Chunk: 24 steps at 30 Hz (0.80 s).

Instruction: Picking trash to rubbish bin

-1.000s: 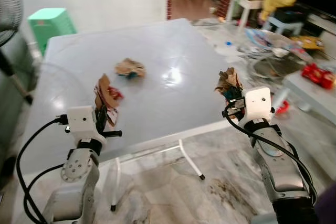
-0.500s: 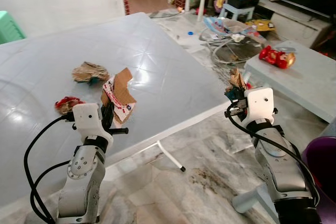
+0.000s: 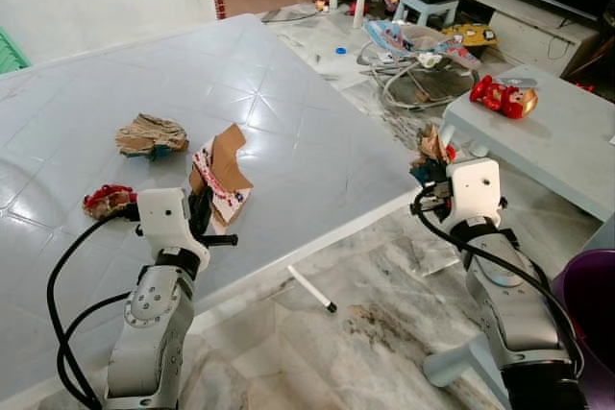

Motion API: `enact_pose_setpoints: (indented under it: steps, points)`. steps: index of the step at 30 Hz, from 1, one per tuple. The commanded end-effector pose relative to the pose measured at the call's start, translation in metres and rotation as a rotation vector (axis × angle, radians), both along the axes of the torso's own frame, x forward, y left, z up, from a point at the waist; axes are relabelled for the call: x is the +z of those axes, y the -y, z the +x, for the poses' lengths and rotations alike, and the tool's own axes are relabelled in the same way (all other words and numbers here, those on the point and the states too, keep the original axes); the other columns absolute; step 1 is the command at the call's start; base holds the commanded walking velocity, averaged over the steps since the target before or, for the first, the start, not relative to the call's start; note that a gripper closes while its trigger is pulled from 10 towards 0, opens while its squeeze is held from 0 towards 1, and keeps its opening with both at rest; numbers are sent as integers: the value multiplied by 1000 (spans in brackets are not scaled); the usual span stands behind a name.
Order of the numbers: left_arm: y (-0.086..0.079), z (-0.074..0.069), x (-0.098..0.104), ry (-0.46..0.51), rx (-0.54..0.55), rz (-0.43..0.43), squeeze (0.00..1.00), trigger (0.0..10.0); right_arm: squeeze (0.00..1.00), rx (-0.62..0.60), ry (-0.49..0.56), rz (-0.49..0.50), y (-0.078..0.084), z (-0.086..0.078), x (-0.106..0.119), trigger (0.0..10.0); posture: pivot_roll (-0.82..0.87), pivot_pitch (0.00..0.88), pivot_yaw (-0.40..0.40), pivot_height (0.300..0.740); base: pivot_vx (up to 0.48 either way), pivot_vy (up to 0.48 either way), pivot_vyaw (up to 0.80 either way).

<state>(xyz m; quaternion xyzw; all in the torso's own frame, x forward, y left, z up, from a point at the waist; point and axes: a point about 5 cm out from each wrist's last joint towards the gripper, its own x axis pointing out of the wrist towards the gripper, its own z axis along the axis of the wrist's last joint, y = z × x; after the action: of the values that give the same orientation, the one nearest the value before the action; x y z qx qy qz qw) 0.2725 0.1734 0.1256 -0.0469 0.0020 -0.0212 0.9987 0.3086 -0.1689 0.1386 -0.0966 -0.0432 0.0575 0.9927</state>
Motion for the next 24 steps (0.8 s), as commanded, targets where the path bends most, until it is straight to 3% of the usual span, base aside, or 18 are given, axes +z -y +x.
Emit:
enact_pose_setpoints:
  steps: [1, 7, 18, 24]
  points:
    - [2, 0, 1, 2, -9, 6, 0, 0, 0, -10, 7, 6, 2, 0, 3, 0, -35, 19, -8, 740, 0, 0, -800]
    - [3, -1, 0, -3, -9, -3, 0, 0, 0, -8, 10, 10, 2, 0, 3, 0, -35, 20, -7, 740, 0, 0, -800]
    - [4, 0, 2, 7, -26, 10, 0, 0, 0, -2, 10, 7, 0, 0, 3, 0, -34, 17, -5, 740, 0, 0, 0]
    - [5, 0, 1, 6, -30, 11, 0, 0, 0, -4, 2, 13, 0, 0, 1, 0, -31, 14, -7, 740, 0, -301, -800]
